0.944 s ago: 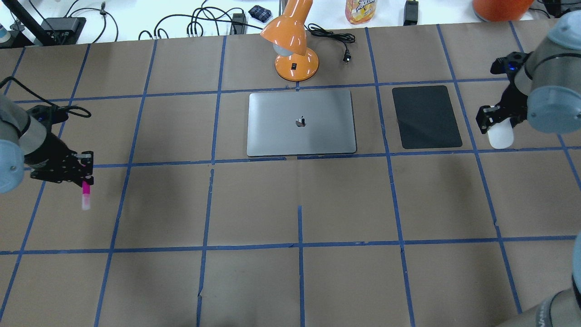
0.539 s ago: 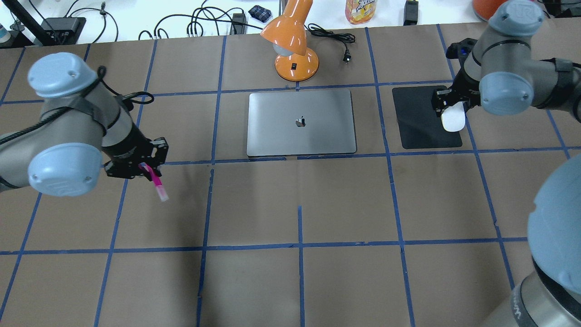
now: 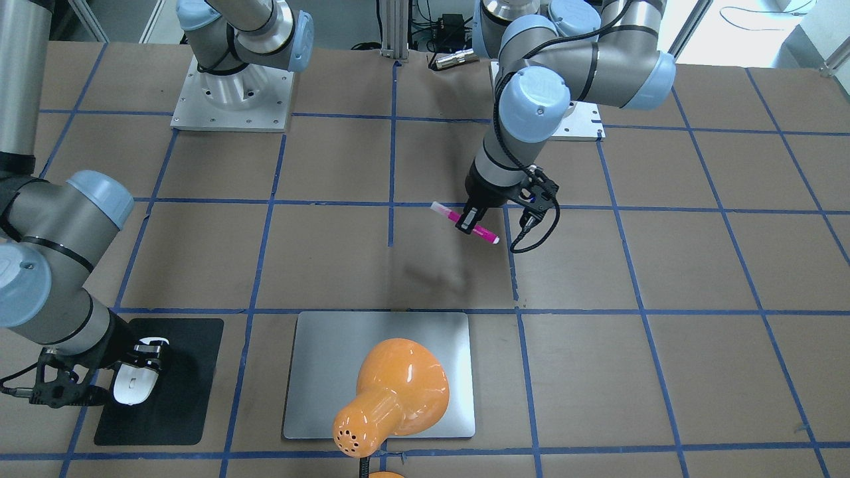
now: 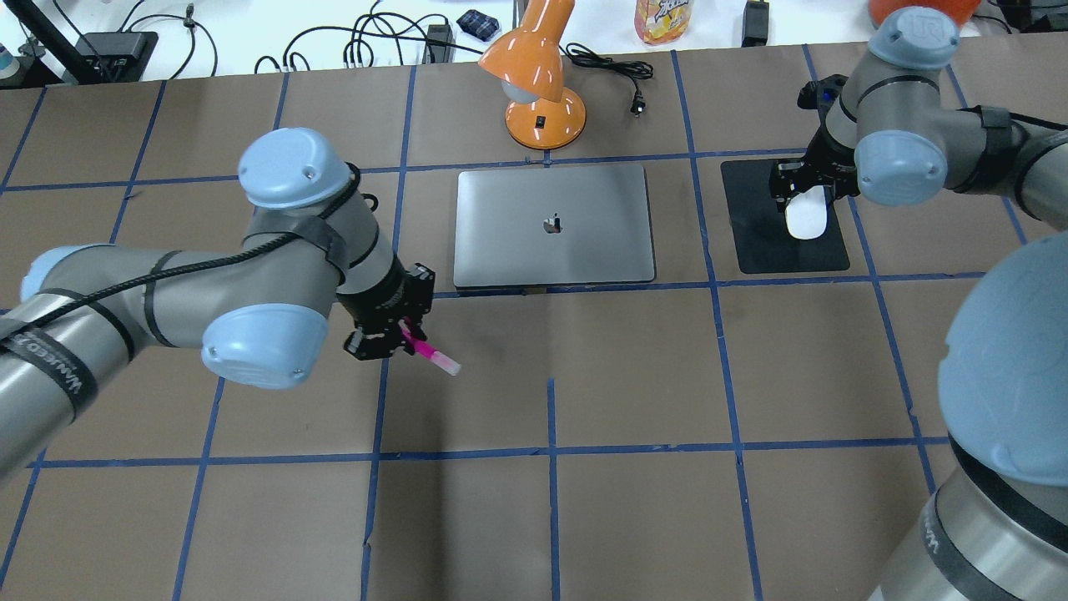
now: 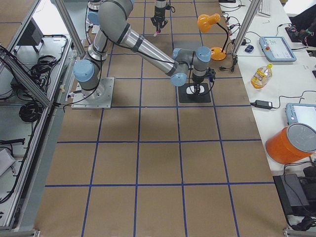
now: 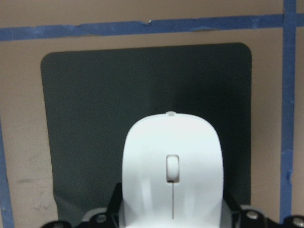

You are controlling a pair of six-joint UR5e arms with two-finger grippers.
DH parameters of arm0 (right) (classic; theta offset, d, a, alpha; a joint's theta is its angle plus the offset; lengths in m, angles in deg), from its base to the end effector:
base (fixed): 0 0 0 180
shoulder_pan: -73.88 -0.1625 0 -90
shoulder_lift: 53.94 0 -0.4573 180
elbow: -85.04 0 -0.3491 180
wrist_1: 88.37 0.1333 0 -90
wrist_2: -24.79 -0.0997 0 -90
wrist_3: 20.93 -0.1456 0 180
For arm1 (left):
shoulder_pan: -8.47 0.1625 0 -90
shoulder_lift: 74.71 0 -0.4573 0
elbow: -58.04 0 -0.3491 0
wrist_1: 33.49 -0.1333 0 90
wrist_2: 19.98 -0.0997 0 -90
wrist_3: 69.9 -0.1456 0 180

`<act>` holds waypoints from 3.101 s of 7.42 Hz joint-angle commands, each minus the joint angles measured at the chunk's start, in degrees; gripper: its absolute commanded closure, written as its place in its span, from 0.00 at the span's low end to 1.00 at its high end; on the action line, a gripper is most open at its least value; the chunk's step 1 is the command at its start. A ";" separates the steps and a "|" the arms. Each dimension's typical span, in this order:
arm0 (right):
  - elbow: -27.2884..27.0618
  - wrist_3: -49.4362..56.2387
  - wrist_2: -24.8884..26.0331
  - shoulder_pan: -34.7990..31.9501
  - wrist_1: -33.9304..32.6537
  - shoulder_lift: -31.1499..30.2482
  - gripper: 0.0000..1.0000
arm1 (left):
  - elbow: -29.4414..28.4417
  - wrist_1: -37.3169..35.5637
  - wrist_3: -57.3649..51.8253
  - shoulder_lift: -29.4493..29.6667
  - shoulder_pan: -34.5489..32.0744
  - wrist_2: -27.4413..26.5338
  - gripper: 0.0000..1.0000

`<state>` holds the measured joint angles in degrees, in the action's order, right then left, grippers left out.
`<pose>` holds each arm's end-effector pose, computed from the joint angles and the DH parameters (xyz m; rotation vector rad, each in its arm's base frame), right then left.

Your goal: Place pen and mouse around notebook

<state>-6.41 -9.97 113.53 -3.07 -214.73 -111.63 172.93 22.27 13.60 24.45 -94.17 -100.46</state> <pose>-0.0117 -0.6551 0.2141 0.0563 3.1281 -0.0766 -0.2547 -0.4166 0.2752 1.7519 -2.4631 -0.1839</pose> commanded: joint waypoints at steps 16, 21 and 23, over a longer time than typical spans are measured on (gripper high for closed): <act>2.94 -10.66 -1.02 -6.36 40.36 -31.32 0.00 | -9.34 0.63 2.09 7.83 -5.76 -10.75 0.00; 5.85 -17.29 1.79 -14.46 42.97 -31.61 0.00 | -9.51 20.42 -43.05 -8.17 19.09 -10.92 0.00; 5.94 -17.28 1.70 -14.46 42.86 -31.87 0.00 | -9.60 20.70 -63.63 -11.17 22.56 -12.94 0.00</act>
<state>-0.54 -27.30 115.19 -17.48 -171.51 -143.42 163.45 42.39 -37.32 15.41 -74.08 -112.44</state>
